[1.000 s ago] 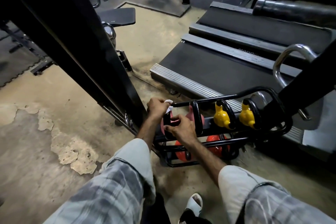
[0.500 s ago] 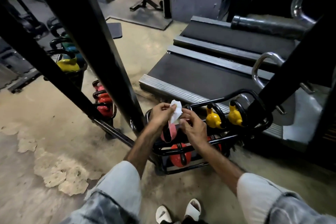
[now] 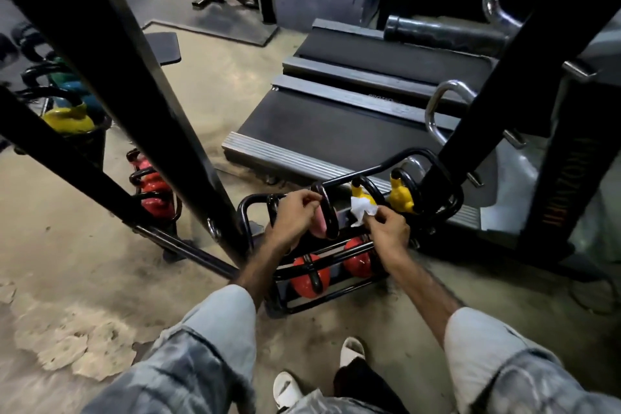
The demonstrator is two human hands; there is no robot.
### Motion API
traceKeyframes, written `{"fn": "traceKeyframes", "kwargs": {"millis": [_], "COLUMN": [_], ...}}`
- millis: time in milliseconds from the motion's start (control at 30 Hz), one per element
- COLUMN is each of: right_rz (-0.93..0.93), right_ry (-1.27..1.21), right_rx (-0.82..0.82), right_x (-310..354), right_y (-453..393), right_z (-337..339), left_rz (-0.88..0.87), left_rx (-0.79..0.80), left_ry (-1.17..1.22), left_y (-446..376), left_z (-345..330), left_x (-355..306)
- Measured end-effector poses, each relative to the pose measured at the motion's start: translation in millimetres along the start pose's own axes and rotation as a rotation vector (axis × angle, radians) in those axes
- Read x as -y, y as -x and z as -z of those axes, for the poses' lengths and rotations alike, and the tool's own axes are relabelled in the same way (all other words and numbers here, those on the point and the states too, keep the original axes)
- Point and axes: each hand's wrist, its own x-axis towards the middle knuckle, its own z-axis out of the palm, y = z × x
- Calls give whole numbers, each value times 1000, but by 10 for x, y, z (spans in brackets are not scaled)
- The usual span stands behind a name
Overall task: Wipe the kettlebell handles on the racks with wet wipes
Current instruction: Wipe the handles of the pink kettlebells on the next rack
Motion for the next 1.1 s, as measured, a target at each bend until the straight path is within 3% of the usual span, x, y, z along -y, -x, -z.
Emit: {"fn": "traceKeyframes", "kwargs": {"millis": [100, 200, 333, 500, 667, 833, 900, 1100], "right_rz": [63, 160, 237, 78, 59, -19, 34, 90], "right_ry": [40, 51, 40, -110, -301, -213, -209, -242], "right_rx": [104, 192, 338, 427, 441, 511, 512, 417], "right_x": [-70, -141, -256, -503, -247, -529, -443, -301], "right_y": [-116, -220, -269, -169, -348, -293, -328, -301], "right_z": [-80, -229, -312, -272, -379, -360, -351, -376], "left_rz": [-139, -168, -173, -97, -84, -85, -81, -125], "left_rx": [79, 192, 216, 113, 112, 72, 76, 49], "left_ry": [-309, -429, -547, -508, -492, -469, -439, -434], "left_y": [-133, -268, -412, -432, -450, -413, -412, -422], "left_z": [-79, -170, -211, -275, -273, -283, -268, -277], "left_x": [-52, -150, -139, -105, -132, -81, -77, -37]}}
